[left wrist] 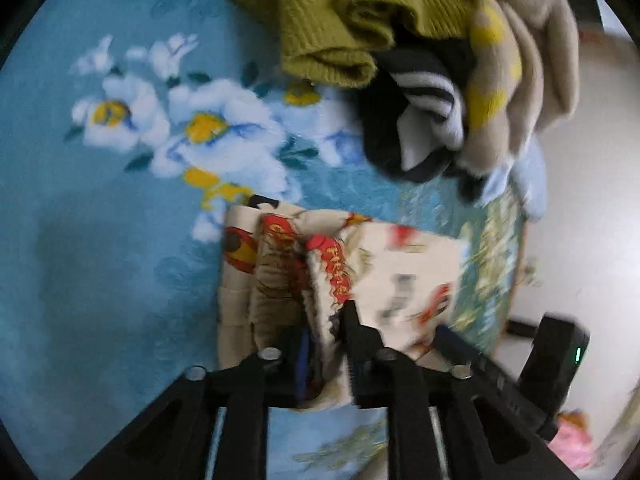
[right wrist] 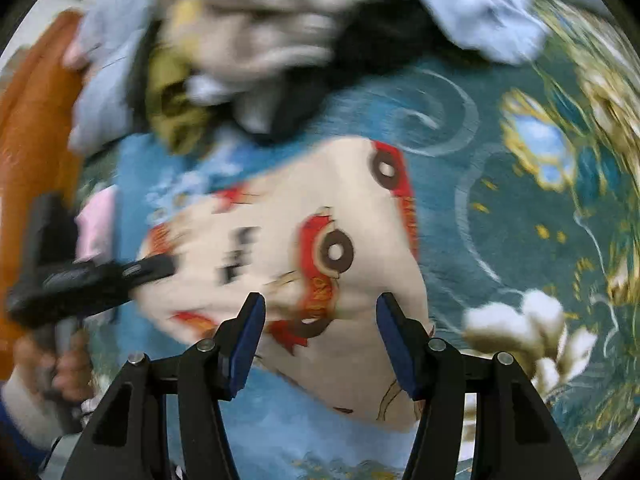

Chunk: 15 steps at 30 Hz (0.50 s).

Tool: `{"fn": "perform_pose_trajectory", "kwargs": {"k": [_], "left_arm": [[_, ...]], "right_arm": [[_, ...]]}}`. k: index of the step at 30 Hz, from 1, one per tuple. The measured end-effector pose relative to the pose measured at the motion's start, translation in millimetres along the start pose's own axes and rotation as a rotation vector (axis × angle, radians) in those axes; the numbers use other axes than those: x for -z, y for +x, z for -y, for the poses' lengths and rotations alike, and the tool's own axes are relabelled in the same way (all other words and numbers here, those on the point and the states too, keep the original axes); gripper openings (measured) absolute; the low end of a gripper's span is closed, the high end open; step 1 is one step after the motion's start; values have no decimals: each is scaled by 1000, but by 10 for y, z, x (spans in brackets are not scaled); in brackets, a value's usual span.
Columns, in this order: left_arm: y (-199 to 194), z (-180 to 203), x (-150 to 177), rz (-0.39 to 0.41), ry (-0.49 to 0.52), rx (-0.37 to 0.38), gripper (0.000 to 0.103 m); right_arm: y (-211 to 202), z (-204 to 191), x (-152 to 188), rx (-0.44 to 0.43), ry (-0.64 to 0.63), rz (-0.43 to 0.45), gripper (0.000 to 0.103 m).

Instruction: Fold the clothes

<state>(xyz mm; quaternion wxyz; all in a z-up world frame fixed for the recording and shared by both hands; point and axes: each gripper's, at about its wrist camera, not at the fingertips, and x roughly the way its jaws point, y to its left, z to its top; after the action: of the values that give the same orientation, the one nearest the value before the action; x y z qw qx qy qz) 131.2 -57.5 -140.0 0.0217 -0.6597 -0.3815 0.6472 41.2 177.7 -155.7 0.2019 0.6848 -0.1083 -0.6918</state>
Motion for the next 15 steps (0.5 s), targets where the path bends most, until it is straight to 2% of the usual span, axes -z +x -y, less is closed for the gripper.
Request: {"fn": "perform_pose_trajectory", "kwargs": {"k": [4,7,9,11,13,15], "left_arm": [[129,-148,9,-14,-48,-74,50],[125,-141,28,-4,-83,-52,54],[99,-92,50,9,-70,-33,64],[103,-76,78,5,-68,-1,71],[172,-67,122,-11,-66,4,73],[257,29,183,-13,-16,-59,73]], "right_arm": [[118,176,-20,6,62,-23,59],[56,165,-39,-8,51,-38,59],[-115,165,-25,-52,32,-10,59],[-280,255,10,-50,35,27,60],[-329,429,42,-28,78,26,61],[-285,600,61,7,132,-6,61]]}}
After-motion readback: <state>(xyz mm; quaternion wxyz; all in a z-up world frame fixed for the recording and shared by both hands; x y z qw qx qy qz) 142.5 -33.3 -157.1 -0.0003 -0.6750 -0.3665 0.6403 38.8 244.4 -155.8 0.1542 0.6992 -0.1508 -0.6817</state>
